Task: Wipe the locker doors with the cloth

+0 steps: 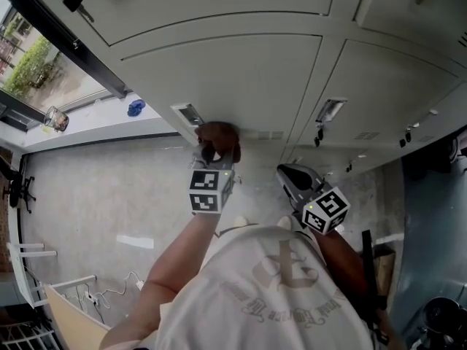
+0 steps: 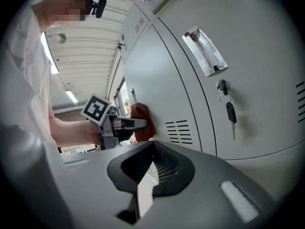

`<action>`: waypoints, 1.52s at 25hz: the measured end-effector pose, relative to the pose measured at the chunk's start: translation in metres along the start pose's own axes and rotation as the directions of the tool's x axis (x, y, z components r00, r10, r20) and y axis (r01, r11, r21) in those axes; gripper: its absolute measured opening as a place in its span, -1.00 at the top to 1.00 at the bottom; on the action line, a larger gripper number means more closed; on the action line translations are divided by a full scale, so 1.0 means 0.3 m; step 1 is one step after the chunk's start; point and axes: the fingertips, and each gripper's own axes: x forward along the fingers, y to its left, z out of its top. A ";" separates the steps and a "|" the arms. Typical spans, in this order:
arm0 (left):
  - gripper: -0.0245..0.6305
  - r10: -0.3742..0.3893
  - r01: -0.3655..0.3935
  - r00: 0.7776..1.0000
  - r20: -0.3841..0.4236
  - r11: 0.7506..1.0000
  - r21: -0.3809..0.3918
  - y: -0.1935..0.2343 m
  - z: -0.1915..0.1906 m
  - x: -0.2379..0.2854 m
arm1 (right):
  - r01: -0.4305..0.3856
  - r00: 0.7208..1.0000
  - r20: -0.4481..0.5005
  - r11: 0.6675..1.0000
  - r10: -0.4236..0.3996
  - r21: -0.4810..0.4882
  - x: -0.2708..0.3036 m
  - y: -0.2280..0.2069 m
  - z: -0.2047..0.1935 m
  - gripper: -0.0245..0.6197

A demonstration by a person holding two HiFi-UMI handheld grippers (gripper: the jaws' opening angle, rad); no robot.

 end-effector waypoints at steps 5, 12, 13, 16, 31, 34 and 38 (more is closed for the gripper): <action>0.68 -0.044 0.044 0.999 0.001 0.999 0.011 -0.062 0.007 0.024 | 0.011 1.000 0.006 1.000 -0.011 -0.002 -0.017 -0.018 0.005 0.90; 0.68 -0.143 0.142 0.990 0.014 0.988 0.068 -0.218 0.045 0.082 | 0.027 0.999 0.016 1.000 -0.027 0.005 -0.064 -0.046 0.025 0.90; 0.68 -0.157 0.155 0.988 0.017 0.985 0.076 -0.239 0.051 0.090 | 0.031 0.999 0.018 1.000 -0.031 0.001 -0.073 -0.053 0.028 0.90; 0.68 -0.192 0.190 0.981 0.017 0.977 0.095 -0.304 0.063 0.117 | 0.042 0.999 0.021 0.999 -0.042 -0.007 -0.102 -0.076 0.033 0.90; 0.68 -0.280 0.262 0.957 0.074 0.947 0.184 -0.574 0.186 0.173 | 0.036 0.999 0.035 0.999 -0.035 -0.006 -0.258 -0.173 0.041 0.90; 0.68 -0.248 0.222 0.964 0.100 0.951 0.215 -0.572 0.246 0.147 | 0.004 0.999 0.036 1.000 -0.004 -0.019 -0.274 -0.167 0.038 0.90; 0.68 -0.225 0.195 0.970 0.096 0.949 0.246 -0.554 0.278 0.149 | -0.014 0.999 0.037 1.000 0.013 0.002 -0.293 -0.169 0.031 0.90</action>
